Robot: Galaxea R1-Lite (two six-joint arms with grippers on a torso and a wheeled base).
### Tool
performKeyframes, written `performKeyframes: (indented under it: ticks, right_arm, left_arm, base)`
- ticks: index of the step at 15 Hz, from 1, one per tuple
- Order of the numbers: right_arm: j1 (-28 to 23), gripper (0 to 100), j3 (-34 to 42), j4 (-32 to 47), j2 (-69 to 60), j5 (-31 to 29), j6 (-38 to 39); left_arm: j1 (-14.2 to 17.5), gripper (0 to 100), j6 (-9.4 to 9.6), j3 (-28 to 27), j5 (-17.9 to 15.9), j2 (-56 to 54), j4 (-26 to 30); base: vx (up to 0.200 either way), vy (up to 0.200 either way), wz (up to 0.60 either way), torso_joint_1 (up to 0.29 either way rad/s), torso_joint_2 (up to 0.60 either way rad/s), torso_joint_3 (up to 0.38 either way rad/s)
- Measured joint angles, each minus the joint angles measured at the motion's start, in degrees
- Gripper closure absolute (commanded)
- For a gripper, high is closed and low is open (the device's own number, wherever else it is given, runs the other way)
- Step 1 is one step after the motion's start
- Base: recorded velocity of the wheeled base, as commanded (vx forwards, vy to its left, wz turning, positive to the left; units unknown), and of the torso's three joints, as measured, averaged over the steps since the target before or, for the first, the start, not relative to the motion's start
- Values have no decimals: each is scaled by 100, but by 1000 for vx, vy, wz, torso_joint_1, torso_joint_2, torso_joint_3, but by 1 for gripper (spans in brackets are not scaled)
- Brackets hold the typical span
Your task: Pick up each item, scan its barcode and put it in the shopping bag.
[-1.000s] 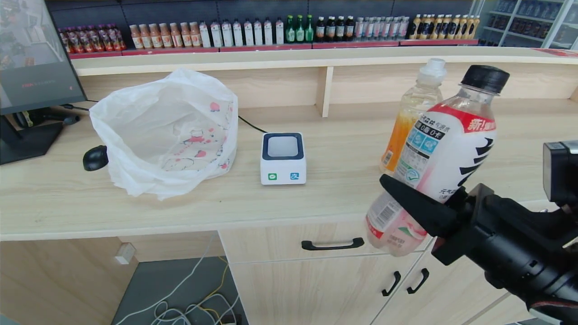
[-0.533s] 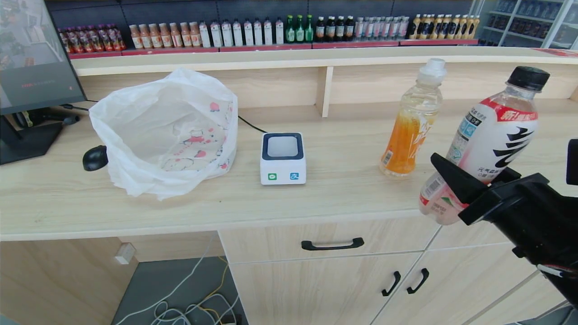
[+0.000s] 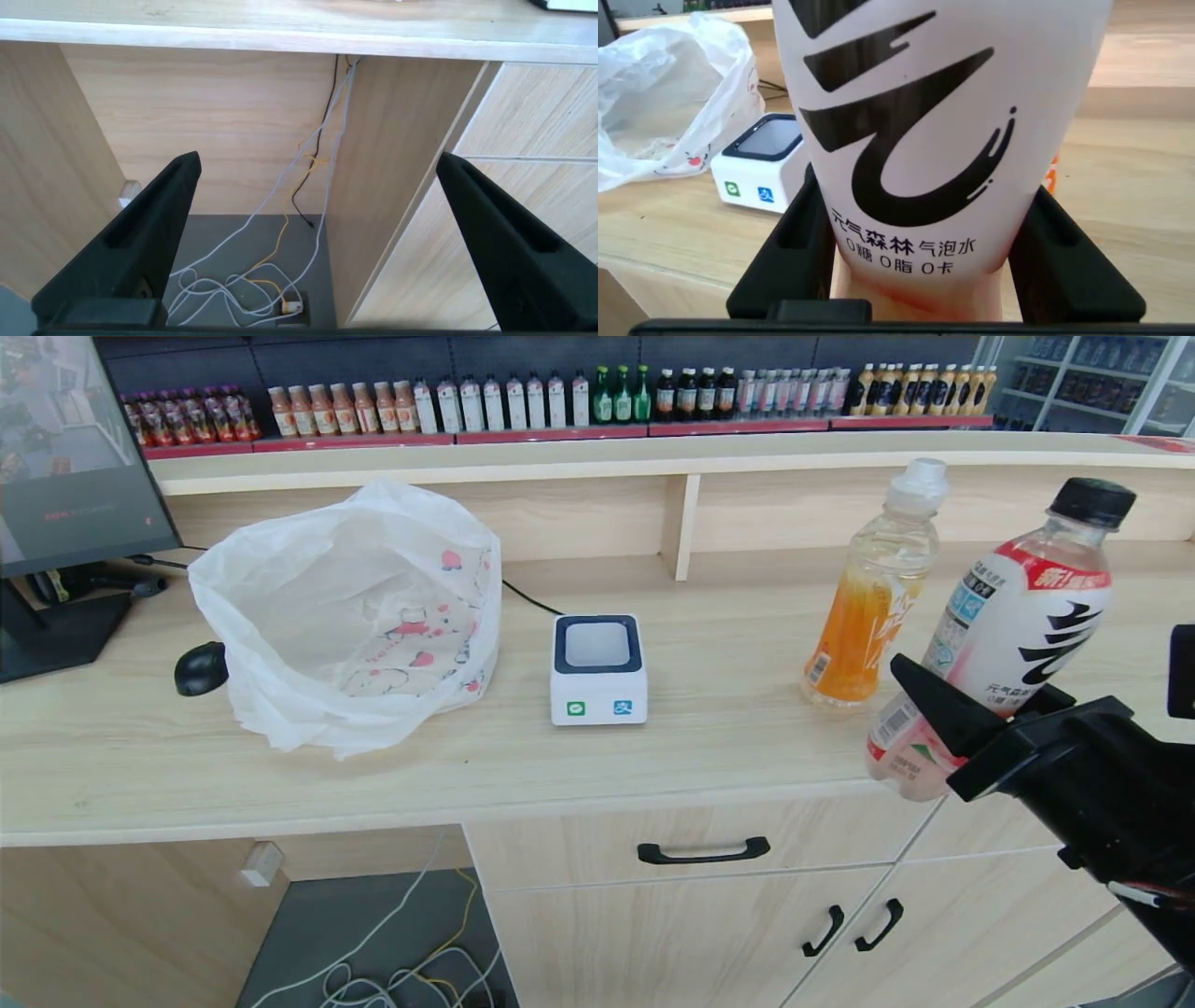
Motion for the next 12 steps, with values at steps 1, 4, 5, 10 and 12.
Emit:
performKeyframes:
  ticks: [1,4,5,10,12]
  right_arm:
    - [15,100,-2,-29,0,9,-33]
    - [17,100,20,-35,-2,9,-28]
    - [15,100,35,-27,-2,4,-56]
    - [-24,100,118,-32,0,12,-439]
    - [-44,100,85,-24,0,-10,-749]
  left_arm:
    - [-6,0,0,0,2,0,0]
    - [2,0,-7,0,0,0,-2]
    - [0,0,-9,0,2,0,-2]
    - [-6,0,4,0,5,0,-5]
    - [7,0,6,0,0,0,-7]
  base:
    - [0,200,0,-2,7,2]
    - [0,200,0,-1,1,2]
    - [0,200,0,-2,2,12]
    - [0,40,0,0,0,0]
    - [0,0,0,0,0,0]
